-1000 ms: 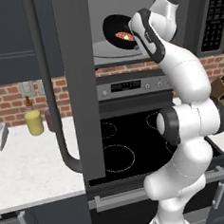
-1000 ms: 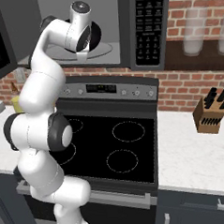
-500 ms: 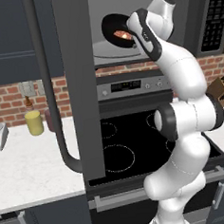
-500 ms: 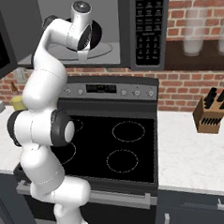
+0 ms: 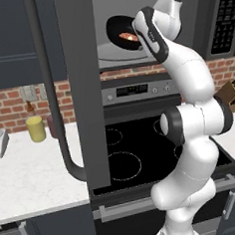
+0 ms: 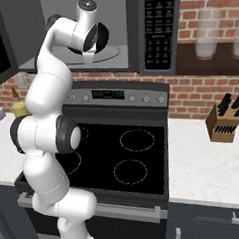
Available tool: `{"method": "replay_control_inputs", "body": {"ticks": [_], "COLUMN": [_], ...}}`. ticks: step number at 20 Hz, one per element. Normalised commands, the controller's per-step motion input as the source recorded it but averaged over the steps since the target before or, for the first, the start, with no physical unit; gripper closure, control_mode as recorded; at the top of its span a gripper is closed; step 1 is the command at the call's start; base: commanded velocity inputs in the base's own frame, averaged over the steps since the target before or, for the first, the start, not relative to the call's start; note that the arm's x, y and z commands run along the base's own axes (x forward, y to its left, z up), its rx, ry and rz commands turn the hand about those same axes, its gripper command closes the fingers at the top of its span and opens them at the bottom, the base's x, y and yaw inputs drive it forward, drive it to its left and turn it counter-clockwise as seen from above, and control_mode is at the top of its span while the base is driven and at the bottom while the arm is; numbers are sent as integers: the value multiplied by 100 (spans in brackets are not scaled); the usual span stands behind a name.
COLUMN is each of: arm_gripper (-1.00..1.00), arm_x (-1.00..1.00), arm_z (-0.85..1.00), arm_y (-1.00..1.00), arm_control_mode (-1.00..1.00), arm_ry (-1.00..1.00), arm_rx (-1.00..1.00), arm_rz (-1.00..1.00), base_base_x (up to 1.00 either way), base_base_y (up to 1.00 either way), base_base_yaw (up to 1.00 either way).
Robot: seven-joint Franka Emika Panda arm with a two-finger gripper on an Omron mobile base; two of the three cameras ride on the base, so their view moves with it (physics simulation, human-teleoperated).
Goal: Open the microwave, place the bowl with waffle inside the microwave, then close the microwave door and turn it on.
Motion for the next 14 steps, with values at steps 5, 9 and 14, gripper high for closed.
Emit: {"method": "replay_control_inputs", "body": {"ticks": [5,9,14], "arm_gripper": [100,100,-100], "arm_x": [0,0,0], "arm_z": [0,0,0], "arm_y": [0,0,0], "arm_control_mode": [-100,-100,-100], "arm_ry": [0,0,0], "arm_rx": [0,0,0], "arm_rz": [0,0,0], "base_base_x": [0,0,0], "base_base_y": [0,0,0], "base_base_yaw": [0,0,0]}}
